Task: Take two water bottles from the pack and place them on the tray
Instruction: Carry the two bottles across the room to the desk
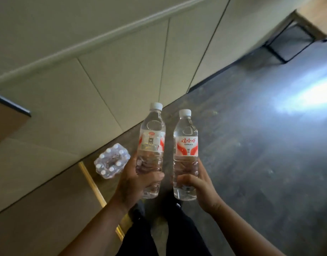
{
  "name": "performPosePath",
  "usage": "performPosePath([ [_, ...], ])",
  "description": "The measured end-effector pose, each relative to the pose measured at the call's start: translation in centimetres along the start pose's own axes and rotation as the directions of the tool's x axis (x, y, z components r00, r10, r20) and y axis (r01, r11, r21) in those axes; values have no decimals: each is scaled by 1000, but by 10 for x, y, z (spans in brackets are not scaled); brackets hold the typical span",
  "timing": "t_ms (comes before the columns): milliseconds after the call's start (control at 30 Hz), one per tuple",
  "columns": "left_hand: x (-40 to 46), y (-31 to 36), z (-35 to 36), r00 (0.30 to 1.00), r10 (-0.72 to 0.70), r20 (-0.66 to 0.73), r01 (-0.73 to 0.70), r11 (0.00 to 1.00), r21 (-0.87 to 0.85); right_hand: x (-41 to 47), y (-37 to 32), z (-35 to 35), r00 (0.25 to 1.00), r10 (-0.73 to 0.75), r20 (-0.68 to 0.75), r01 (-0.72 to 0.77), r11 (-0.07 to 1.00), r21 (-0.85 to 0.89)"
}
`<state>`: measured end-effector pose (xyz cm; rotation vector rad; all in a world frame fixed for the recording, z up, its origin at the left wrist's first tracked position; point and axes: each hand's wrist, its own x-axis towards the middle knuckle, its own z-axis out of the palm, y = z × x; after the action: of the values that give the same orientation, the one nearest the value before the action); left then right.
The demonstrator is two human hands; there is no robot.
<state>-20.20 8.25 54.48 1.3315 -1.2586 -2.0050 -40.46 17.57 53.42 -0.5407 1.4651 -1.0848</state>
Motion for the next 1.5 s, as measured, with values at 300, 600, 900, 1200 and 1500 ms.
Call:
performPosePath([
  [300, 26, 46, 160, 943, -40, 330, -17, 986, 168, -81, -23, -140, 948, -39, -315, 89, 985, 147],
  [600, 101, 60, 378, 915, -59, 399, -71, 950, 303, -91, -26, -336, 896, -8, -445, 138, 956, 260],
  [900, 182, 97, 569, 897, -87, 433, -95, 920, 381, -77, -76, -523, 840, 4, -543, 174, 945, 276],
  [1200, 333, 153, 788, 821, -105, 561, -178, 887, 427, -9, -144, -737, 707, 30, -706, 245, 927, 285],
  [1500, 467, 233, 1014, 731, -170, 661, -226, 853, 470, 58, -243, -950, 611, 79, -788, 341, 871, 352],
])
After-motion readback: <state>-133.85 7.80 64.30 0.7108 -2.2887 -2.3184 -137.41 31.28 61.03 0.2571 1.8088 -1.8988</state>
